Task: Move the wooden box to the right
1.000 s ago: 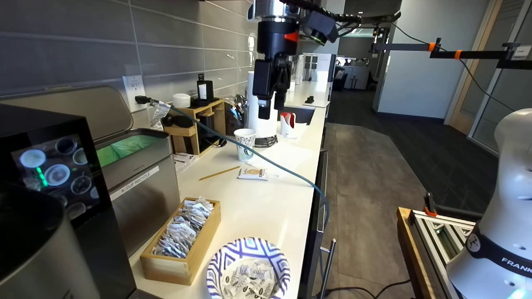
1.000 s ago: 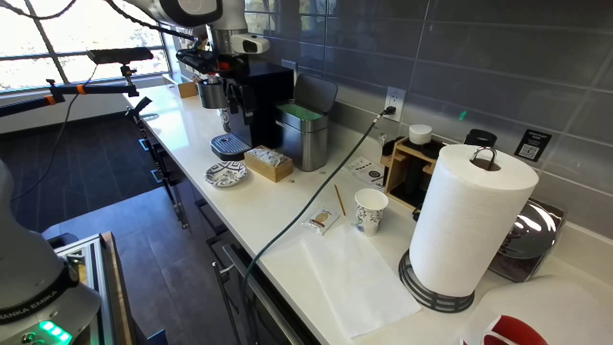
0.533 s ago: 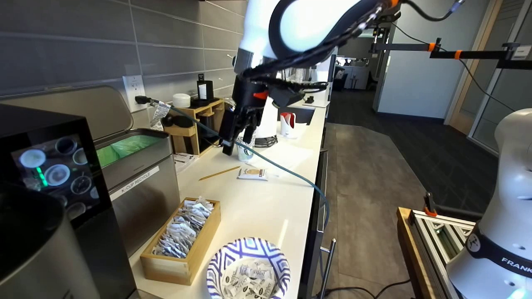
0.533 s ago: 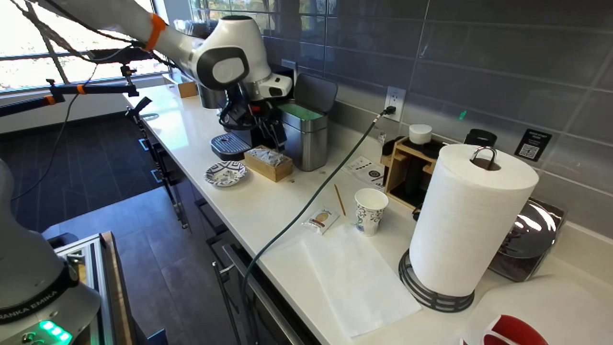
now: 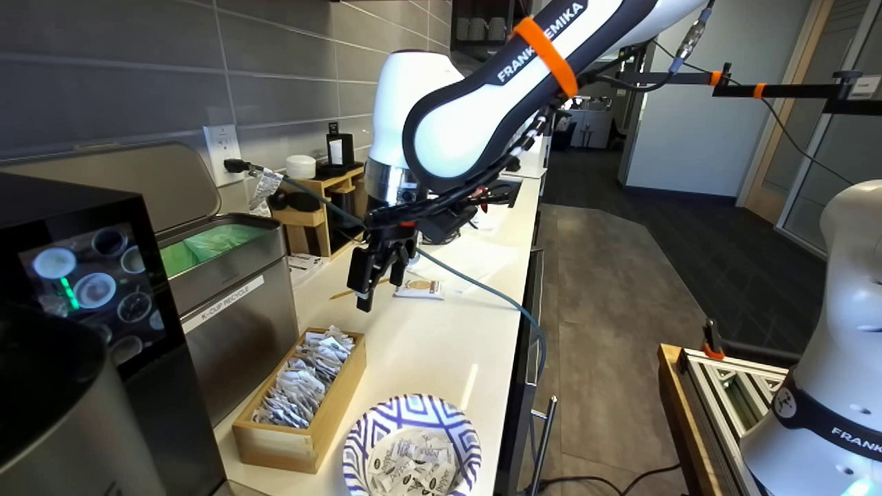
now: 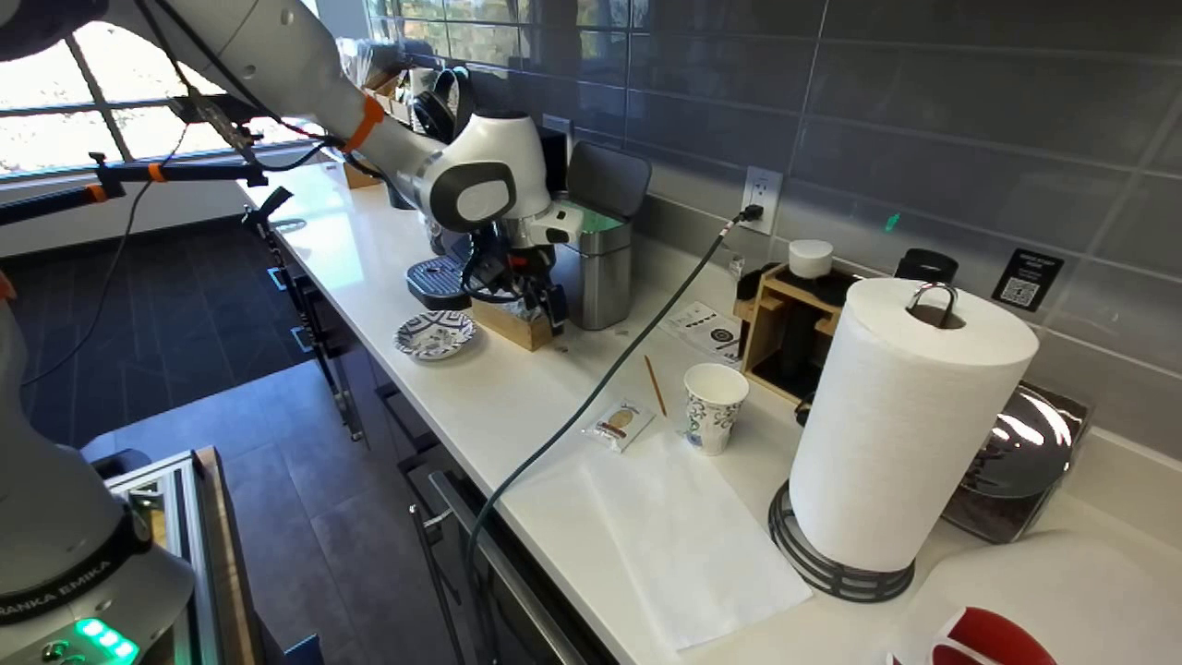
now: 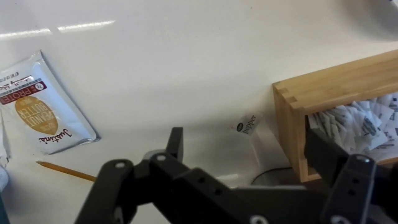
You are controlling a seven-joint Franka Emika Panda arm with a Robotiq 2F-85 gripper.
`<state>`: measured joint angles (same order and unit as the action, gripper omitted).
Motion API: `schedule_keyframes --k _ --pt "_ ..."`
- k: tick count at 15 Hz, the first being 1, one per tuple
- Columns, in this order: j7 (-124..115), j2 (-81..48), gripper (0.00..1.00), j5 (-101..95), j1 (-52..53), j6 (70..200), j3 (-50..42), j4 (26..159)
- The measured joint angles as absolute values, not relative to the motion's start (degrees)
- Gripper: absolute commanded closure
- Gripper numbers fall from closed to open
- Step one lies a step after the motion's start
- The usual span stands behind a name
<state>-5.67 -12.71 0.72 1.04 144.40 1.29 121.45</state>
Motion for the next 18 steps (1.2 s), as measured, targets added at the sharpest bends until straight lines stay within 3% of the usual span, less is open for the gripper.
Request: schedule_keyframes --k 18 --pt "0.7 -21.8 0.00 0.6 1.6 143.1 2.3 112.2"
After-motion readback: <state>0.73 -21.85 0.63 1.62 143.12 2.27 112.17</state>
